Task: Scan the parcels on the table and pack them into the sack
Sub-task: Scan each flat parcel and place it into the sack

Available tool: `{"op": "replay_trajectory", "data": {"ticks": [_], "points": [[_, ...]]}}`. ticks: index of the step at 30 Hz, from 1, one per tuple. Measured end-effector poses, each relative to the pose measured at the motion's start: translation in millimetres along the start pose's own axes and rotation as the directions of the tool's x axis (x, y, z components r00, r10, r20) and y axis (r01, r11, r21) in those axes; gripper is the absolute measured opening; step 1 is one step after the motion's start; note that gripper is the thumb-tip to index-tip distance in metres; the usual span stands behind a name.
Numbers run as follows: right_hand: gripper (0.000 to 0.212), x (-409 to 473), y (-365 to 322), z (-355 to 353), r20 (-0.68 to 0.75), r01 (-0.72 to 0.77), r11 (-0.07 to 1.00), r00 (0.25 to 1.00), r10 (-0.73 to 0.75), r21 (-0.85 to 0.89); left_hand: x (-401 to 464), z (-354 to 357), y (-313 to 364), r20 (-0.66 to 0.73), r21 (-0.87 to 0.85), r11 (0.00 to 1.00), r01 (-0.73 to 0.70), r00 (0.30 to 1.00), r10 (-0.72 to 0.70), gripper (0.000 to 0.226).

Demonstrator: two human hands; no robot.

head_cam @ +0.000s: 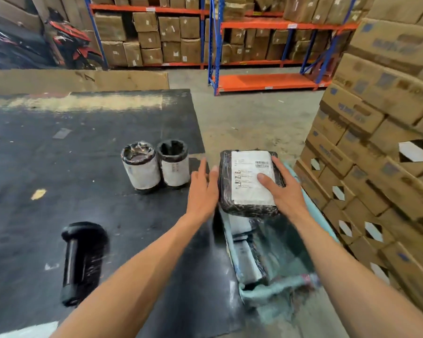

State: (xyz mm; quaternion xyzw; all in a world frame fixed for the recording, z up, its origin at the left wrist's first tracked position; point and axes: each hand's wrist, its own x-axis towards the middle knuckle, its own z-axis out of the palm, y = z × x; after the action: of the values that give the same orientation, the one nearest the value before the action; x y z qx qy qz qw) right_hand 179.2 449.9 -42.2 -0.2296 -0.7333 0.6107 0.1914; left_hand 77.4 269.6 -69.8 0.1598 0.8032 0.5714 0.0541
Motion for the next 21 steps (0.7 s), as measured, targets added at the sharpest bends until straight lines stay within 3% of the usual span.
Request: {"op": "replay_trajectory", "data": {"ticks": [4,8,11,17,21], "points": [[0.080,-2.0,53.4,-42.3,0.079,-0.159,0.985,0.983,0.164,-0.066,5.8,42.4,-34.5,0.189,0.355,0.935,-0.007,0.980,-0.065,0.072],[0.089,-2.7,112.5,-52.1,0.214,-0.310,0.927,0.911,0.353,-0.211,7.9,65.2,-62.4,0.251,0.644,0.759,-0.093,0.963,-0.096,0.081],[0.092,-0.5,145.9,-42.3,0.307,-0.367,0.868,0.828,0.469,-0.334,8.0,70.9,-66.5,0.260,0.691,0.712,-0.125,0.962,-0.083,0.080],[0.096,-1.2,177.2,-4.8,0.446,-0.336,0.789,0.681,0.581,-0.515,7.8,72.2,-66.6,0.250,0.734,0.667,-0.130,0.964,-0.088,0.078],[0.096,-6.1,190.8,1.8,0.449,-0.217,0.647,0.562,0.695,-0.731,9.4,73.0,-69.9,0.243,0.747,0.653,-0.128,0.966,-0.089,0.078]]}}
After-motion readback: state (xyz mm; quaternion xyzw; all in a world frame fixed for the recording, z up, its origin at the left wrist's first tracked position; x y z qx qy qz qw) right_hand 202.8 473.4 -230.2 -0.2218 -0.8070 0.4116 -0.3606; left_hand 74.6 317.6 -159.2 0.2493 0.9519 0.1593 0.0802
